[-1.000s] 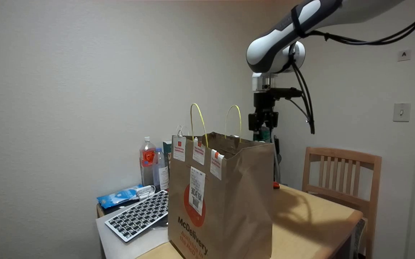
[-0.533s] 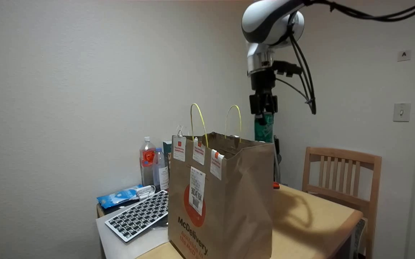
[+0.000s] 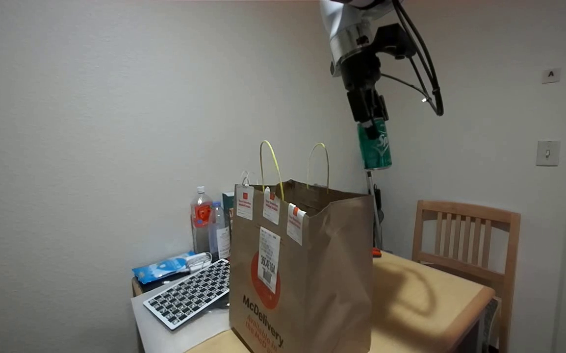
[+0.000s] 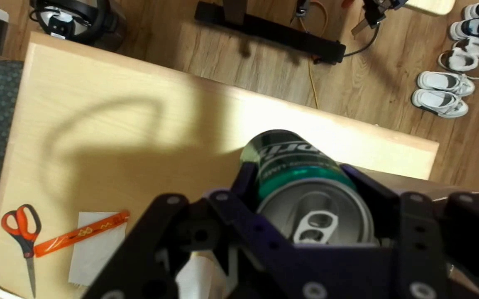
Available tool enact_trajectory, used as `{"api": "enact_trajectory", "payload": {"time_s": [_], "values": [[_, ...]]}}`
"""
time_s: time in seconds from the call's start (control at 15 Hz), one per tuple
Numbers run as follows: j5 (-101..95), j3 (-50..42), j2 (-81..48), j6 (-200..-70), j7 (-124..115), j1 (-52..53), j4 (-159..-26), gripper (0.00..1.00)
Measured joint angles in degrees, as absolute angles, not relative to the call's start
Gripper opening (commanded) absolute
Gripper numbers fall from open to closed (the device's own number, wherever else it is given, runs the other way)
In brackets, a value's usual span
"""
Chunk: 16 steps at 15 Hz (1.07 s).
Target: Pick up the can and put it in the paper bag
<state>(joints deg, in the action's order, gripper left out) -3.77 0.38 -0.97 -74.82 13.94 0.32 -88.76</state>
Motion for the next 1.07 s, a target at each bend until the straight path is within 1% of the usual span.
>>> {"api": "enact_trajectory", "payload": {"time_s": [0.07, 0.4, 0.87, 1.07], "values": [[-4.0, 0.5, -1.0, -74.8, 13.9, 0.3, -88.7, 0.27], [-4.1, 1.2, -1.2, -75.0, 13.9, 1.0, -88.1, 0.27], [-4.2, 5.3, -3.0, -75.0, 13.9, 5.8, -81.6, 0.27], [-4.5, 6.0, -5.0, -77.5, 15.0, 6.6, -79.9, 0.27]]}}
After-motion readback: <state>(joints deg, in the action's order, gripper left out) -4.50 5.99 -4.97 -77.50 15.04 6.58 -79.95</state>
